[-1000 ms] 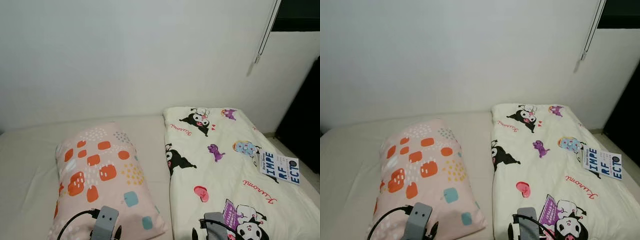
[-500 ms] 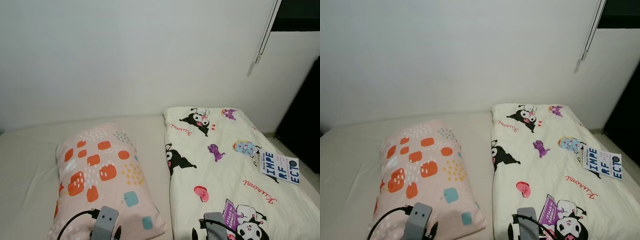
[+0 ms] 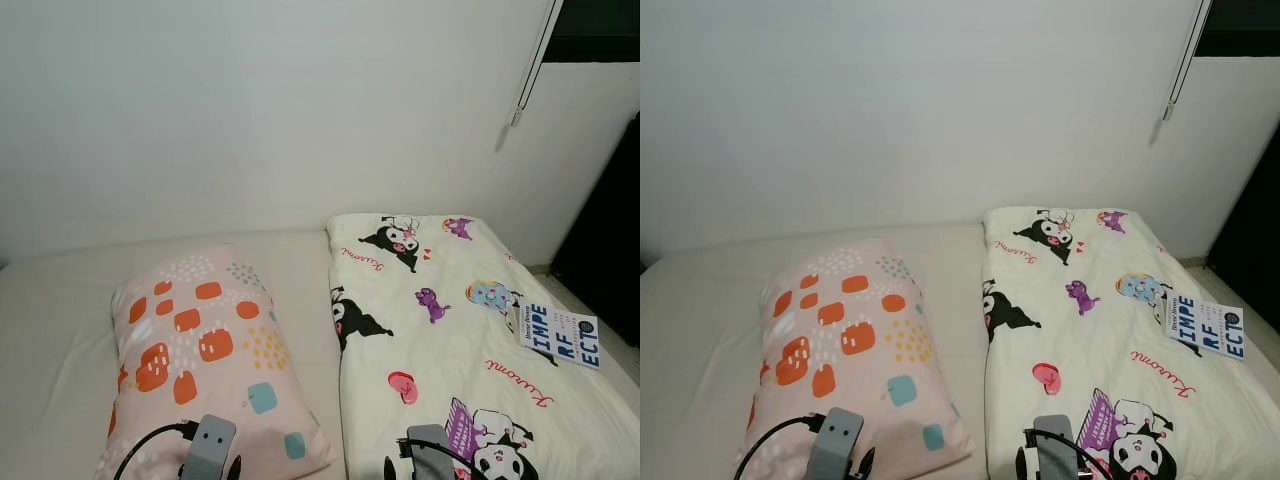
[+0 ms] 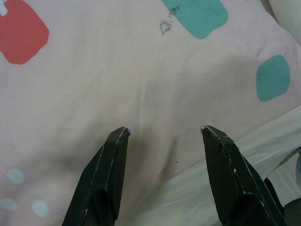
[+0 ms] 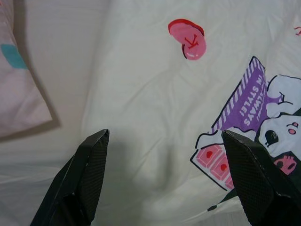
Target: Clean up the room
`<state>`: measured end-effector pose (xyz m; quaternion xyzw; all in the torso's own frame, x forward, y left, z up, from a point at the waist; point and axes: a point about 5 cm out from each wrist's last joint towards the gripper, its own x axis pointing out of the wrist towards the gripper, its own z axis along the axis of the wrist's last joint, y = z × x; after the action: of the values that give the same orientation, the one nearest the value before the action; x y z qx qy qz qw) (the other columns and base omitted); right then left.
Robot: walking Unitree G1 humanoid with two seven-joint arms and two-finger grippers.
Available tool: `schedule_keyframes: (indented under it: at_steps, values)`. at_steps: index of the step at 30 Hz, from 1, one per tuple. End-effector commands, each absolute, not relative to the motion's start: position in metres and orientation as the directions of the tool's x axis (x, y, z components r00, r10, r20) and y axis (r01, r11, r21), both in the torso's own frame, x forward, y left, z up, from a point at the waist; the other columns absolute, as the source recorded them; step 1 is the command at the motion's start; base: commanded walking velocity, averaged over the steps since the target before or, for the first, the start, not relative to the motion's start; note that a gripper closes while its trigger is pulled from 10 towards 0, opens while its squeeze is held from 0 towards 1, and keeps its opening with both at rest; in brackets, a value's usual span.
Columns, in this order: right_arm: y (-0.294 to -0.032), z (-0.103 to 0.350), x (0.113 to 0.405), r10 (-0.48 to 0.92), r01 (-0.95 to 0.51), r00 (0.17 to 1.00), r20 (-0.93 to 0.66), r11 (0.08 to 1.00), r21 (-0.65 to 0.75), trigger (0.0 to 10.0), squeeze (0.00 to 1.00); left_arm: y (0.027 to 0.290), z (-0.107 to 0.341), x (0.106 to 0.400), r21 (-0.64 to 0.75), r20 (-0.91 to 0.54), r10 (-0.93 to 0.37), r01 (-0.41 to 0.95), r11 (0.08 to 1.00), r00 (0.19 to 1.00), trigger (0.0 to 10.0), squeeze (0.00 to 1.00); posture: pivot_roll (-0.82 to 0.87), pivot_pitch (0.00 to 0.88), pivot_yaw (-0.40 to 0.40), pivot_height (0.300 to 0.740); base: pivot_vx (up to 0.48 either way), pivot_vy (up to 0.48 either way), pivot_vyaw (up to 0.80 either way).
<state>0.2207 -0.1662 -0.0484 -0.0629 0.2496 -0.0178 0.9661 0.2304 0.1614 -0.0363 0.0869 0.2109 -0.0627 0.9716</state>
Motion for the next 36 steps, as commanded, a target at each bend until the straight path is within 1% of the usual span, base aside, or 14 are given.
schedule_keyframes:
  at_steps: [1, 7, 10, 14, 15, 24, 36]
  values:
    - [-0.1677, -0.0601, 0.2085, -0.07, -0.023, 0.823, -0.563, 0.988, -0.155, 10.0, 0.0, 0.1636, -0.0452, 0.2221, 0.108, -0.481, -0.078, 0.148, 0.983, 0.873, 10.0, 0.0, 0.03, 0.084, -0.012, 0.74, 0.0, 0.0, 0.0]
    - [-0.1698, -0.064, 0.2049, -0.078, -0.022, 0.798, -0.598, 0.987, -0.158, 10.0, 0.0, 0.1639, -0.0531, 0.2159, 0.054, -0.542, -0.064, 0.111, 0.992, 0.838, 10.0, 0.0, 0.02, 0.082, -0.015, 0.74, 0.0, 0.0, 0.0]
    - [-0.17, -0.0641, 0.2049, -0.077, -0.019, 0.796, -0.6, 0.988, -0.153, 10.0, 0.0, 0.164, -0.0536, 0.2155, 0.045, -0.545, -0.061, 0.102, 0.994, 0.836, 10.0, 0.0, 0.02, 0.082, -0.015, 0.74, 0.0, 0.0, 0.0]
    - [-0.1703, -0.0647, 0.2053, -0.076, 0.014, 0.787, -0.613, 0.994, -0.105, 10.0, 0.0, 0.1628, -0.0536, 0.2154, 0.019, -0.545, -0.075, 0.101, 0.995, 0.835, 10.0, 0.0, 0.02, 0.083, -0.017, 0.74, 0.0, 0.0, 0.0]
    - [-0.1702, -0.0638, 0.2065, -0.076, 0.006, 0.791, -0.607, 0.993, -0.115, 10.0, 0.0, 0.1626, -0.053, 0.216, 0.017, -0.541, -0.079, 0.105, 0.994, 0.837, 10.0, 0.0, 0.02, 0.083, -0.017, 0.74, 0.0, 0.0, 0.0]
    - [-0.1697, -0.0605, 0.2099, -0.077, -0.011, 0.811, -0.58, 0.989, -0.147, 10.0, 0.0, 0.1606, -0.0482, 0.2206, 0.044, -0.509, -0.099, 0.141, 0.989, 0.855, 10.0, 0.0, 0.02, 0.083, -0.017, 0.74, 0.0, 0.0, 0.0]
    - [-0.1699, -0.0583, 0.2121, -0.068, -0.018, 0.822, -0.565, 0.989, -0.145, 10.0, 0.0, 0.1615, -0.0468, 0.2216, 0.054, -0.498, -0.093, 0.138, 0.989, 0.862, 10.0, 0.0, 0.03, 0.078, -0.021, 0.74, 0.0, 0.0, 0.0]
